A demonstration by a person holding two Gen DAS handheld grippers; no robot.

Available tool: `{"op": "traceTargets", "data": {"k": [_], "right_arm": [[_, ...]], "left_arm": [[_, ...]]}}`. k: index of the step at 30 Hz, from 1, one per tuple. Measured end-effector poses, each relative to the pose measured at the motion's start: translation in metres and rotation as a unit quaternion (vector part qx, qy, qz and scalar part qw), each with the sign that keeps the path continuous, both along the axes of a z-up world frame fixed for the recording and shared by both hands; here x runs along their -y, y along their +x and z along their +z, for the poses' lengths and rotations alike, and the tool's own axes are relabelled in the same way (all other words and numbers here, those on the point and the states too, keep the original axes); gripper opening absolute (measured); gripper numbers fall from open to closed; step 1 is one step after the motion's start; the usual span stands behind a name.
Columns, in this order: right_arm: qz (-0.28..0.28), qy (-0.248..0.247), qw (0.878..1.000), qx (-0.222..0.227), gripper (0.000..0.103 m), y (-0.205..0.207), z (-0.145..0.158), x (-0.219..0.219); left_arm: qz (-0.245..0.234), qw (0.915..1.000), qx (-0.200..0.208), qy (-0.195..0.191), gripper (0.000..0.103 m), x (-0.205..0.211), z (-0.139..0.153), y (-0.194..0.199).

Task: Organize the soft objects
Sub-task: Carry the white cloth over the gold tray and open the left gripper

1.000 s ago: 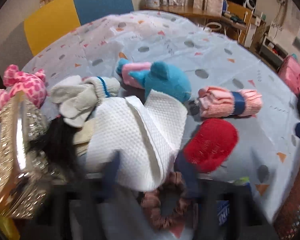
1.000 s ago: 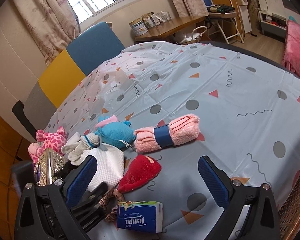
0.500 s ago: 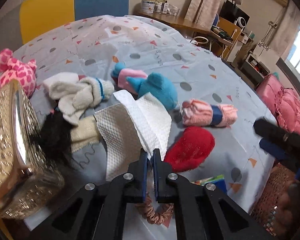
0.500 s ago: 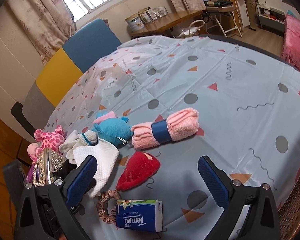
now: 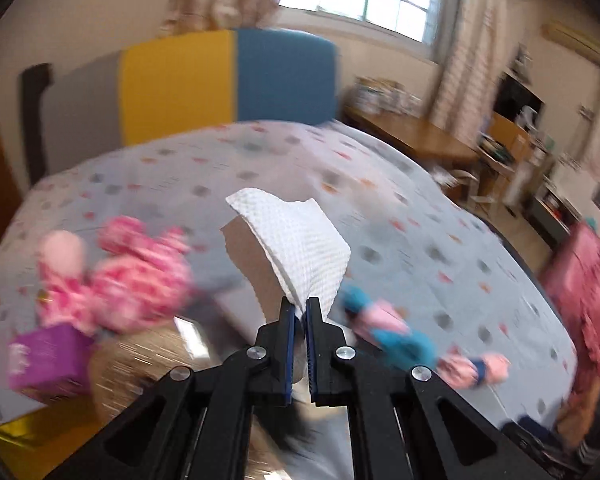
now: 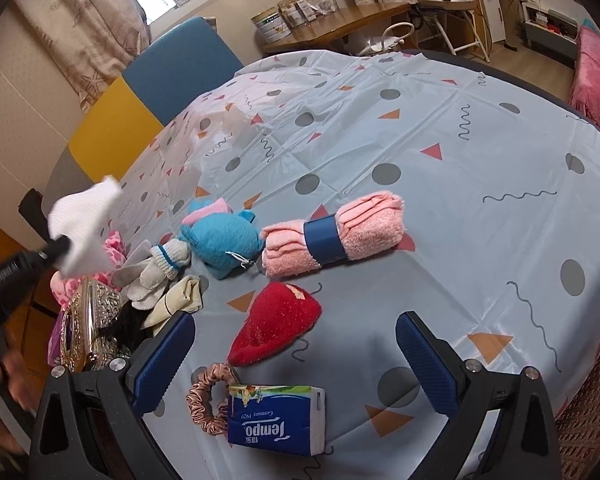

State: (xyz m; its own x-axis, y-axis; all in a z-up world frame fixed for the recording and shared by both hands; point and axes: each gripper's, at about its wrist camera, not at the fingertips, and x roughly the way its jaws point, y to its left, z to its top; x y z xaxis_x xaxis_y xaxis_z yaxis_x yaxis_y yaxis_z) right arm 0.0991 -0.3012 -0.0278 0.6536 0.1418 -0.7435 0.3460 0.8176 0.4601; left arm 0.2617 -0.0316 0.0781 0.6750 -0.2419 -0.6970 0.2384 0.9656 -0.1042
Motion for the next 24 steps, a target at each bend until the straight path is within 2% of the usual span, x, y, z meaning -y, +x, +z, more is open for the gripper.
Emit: {"op": "traceTargets", "data": {"k": [5,11,14,18,24], "right_arm": [[0.006,-0.002,1.0,-0.005,0.103,0.001,-0.002,-0.003],[0.021,-0.004,1.0,-0.01,0.103,0.003,-0.003,-0.008],[0.027,-0.007,1.0,-0.013,0.103,0.004,-0.004,-0.011],[0.037,-0.01,0.999,-0.021,0.103,0.007,-0.007,-0.015],[0.045,-0.015,0.998,-0.032,0.103,0.008,-0.01,-0.018]], "left_arm": [[0.089,0.996,0.007,0.001,0.005,-0.085,0.012,0.021],[0.159,0.987,0.008,0.019,0.005,-0.172,0.006,0.006],[0.182,0.983,0.004,0.027,0.005,-0.201,-0.002,-0.009],[0.203,0.9791,-0.005,0.015,0.005,-0.233,-0.015,-0.039],[0.216,0.9762,-0.011,-0.003,0.005,-0.252,-0.031,-0.09]]}}
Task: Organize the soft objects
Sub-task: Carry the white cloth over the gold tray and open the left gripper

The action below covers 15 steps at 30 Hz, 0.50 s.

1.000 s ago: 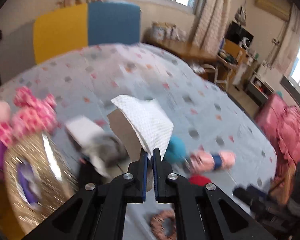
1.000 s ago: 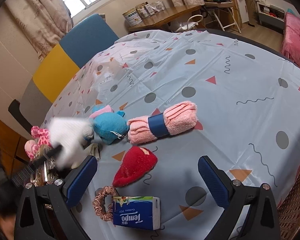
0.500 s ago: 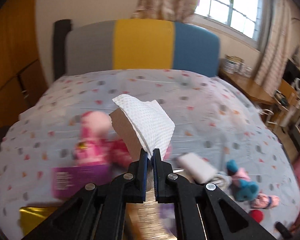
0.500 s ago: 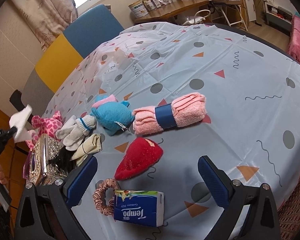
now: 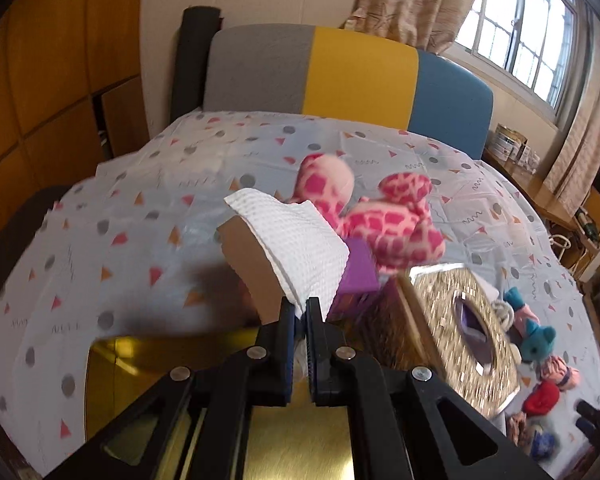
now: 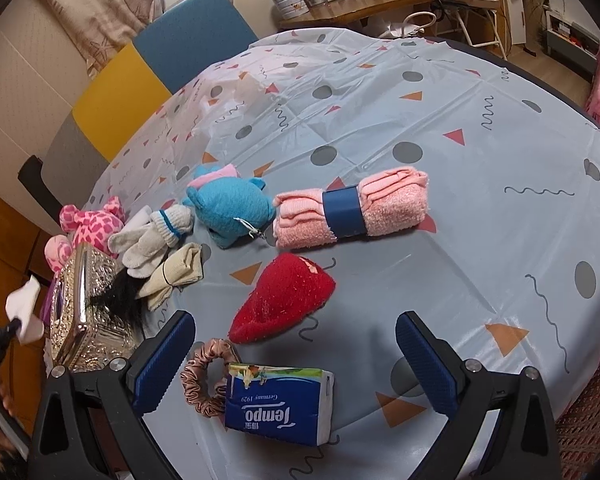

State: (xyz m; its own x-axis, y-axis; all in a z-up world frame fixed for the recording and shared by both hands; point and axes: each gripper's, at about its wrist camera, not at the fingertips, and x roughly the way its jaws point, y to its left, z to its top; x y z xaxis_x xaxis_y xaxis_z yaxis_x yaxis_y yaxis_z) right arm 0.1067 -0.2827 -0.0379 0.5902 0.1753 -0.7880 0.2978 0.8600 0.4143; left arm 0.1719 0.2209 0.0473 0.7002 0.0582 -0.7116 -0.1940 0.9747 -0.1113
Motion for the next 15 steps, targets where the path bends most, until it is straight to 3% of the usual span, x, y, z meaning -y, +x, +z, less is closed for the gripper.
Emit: {"op": "traceTargets", "data": {"k": [10,15], "right_arm": [[0.007,-0.018,1.0,-0.014,0.102,0.001,-0.003,-0.005],[0.018,-0.022,0.999,-0.025,0.102,0.003,-0.007,-0.009]], "left_arm": [[0.003,0.9988,-0.037,-0.032,0.005,-0.008,-0.054,-0.071],[0.053,0.9955,-0.073,-0.029,0.005,-0.036,-0.082,-0.08]]}}
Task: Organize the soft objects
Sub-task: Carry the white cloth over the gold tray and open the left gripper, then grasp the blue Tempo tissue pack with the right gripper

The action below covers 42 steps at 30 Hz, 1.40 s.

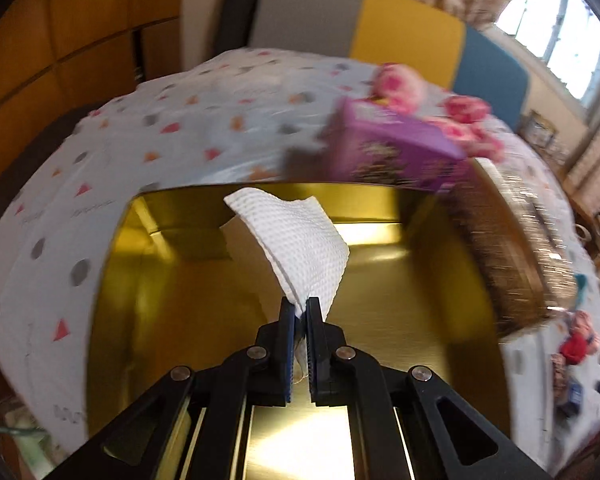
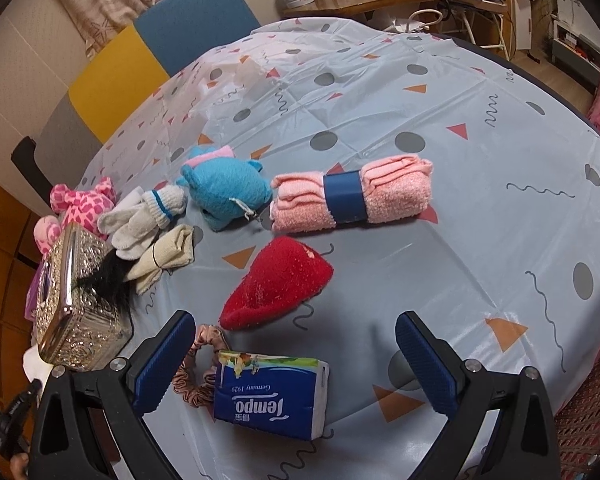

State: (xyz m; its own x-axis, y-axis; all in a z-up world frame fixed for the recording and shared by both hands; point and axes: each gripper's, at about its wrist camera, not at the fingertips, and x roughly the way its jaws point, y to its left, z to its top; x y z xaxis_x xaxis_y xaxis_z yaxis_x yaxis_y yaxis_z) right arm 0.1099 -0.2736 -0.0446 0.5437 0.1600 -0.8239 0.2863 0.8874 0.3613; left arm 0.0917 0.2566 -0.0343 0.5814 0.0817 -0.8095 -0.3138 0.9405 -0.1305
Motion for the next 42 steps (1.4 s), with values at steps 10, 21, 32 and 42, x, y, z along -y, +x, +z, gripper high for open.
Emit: {"op": "traceTargets", "data": {"k": [10,21,32,42], "right_arm": [[0.146,-0.03,0.988,-0.03,0.102,0.009,0.004,-0.038],[0.365,-0.227,0.899,-0.083,0.102,0.003,-0.001,-0.101],[0.401,-0.281,0.86,-0.143,0.066,0.015,-0.043,-0.111],[0.375,-0.22,0.894,-0.106,0.063,0.002,-0.006,-0.096]], "left_arm": [[0.054,0.998,-0.032,0.004,0.04,-0.044,-0.026,-0.011],[0.048,0.9987,0.005,0.016,0.06,-0.028,-0.009,-0.039],[0.014,0.9993,0.02,0.027,0.067,0.011,0.002,-0.076],[-0.011,0.9996,0.026,0.009,0.067,0.038,0.002,-0.085]]}}
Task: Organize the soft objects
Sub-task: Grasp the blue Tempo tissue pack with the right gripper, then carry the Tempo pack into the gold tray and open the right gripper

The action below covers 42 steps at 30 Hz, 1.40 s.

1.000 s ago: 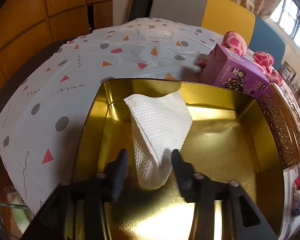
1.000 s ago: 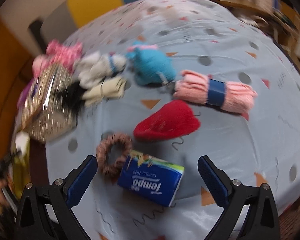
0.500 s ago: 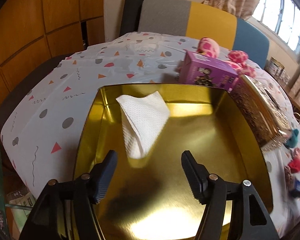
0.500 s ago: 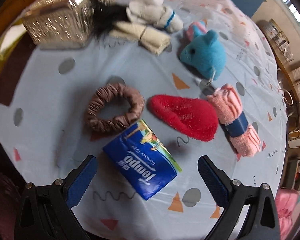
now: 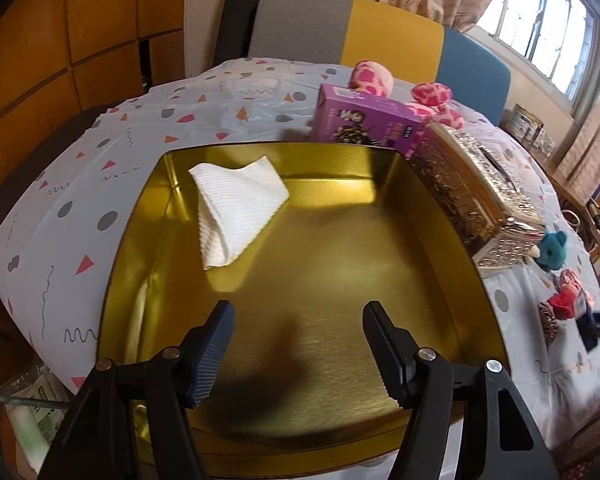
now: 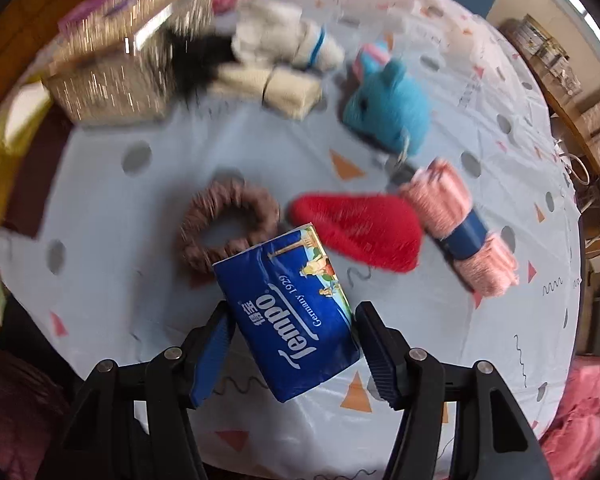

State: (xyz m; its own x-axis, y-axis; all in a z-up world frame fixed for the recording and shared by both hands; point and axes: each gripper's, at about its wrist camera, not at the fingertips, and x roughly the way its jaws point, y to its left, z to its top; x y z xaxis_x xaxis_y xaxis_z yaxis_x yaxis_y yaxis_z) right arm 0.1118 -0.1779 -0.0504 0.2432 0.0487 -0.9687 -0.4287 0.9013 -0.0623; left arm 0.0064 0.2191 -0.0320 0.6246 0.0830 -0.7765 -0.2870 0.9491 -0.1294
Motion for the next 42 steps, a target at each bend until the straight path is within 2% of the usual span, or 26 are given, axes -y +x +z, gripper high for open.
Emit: {"op": "traceTargets", "data": {"k": [4,11,16,21,26,30,36,42], "right_arm": [[-0.028,0.047,0.998,0.026,0.063,0.013,0.03,0.006],[-0.13,0.081,0.987,0.054,0.063,0.085,0.05,-0.006],[-0.184,0.091,0.977,0.064,0.063,0.141,0.057,-0.03],[-0.2,0.108,0.971,0.081,0.063,0.183,0.064,-0.071],[-0.173,0.131,0.971,0.103,0.063,0.201,0.084,-0.126],[-0.125,0.161,0.972,0.115,0.063,0.203,0.101,-0.181],[-0.032,0.2,0.973,0.113,0.063,0.178,0.111,-0.253],[0.04,0.211,0.973,0.085,0.063,0.14,0.097,-0.296]], "left_arm": [[-0.007,0.9999,0.008,-0.001,0.067,0.008,0.003,-0.002],[-0.012,0.9998,0.017,-0.001,0.068,0.012,0.01,-0.009],[-0.011,0.9997,0.023,-0.003,0.068,0.011,0.013,-0.015],[-0.007,0.9996,0.026,-0.008,0.068,0.006,0.014,-0.02],[0.0,0.9995,0.027,-0.015,0.068,0.0,0.015,-0.024],[0.005,0.9995,0.026,-0.017,0.068,-0.003,0.014,-0.028],[0.019,0.9993,0.025,-0.019,0.068,-0.01,0.013,-0.034],[0.038,0.9987,0.025,-0.022,0.068,-0.018,0.013,-0.04]]}}
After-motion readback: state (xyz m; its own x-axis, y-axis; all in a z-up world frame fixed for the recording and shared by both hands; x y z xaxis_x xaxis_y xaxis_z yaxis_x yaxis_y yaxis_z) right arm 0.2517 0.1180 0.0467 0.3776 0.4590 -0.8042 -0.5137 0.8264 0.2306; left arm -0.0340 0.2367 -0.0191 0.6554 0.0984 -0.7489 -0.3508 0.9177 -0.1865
